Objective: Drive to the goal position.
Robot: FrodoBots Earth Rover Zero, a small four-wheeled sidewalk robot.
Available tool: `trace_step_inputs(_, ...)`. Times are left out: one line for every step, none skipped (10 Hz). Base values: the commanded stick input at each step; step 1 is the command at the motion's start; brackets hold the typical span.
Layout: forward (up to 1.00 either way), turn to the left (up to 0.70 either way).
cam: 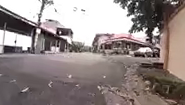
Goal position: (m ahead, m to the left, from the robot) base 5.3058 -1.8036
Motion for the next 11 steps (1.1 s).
trace_step_inputs(1.00, 0.00)
trace_step_inputs(1.00, 0.00)
trace_step_inputs(1.00, 0.00)
trace_step_inputs(1.00, 0.00)
trace_step_inputs(1.00, 0.00)
trace_step_inputs(1.00, 0.00)
trace_step_inputs(1.00, 0.00)
trace_step_inputs(1.00, 0.00)
trace_step_inputs(1.00, 0.00)
trace_step_inputs(1.00, 0.00)
trace_step_inputs(1.00, 0.00)
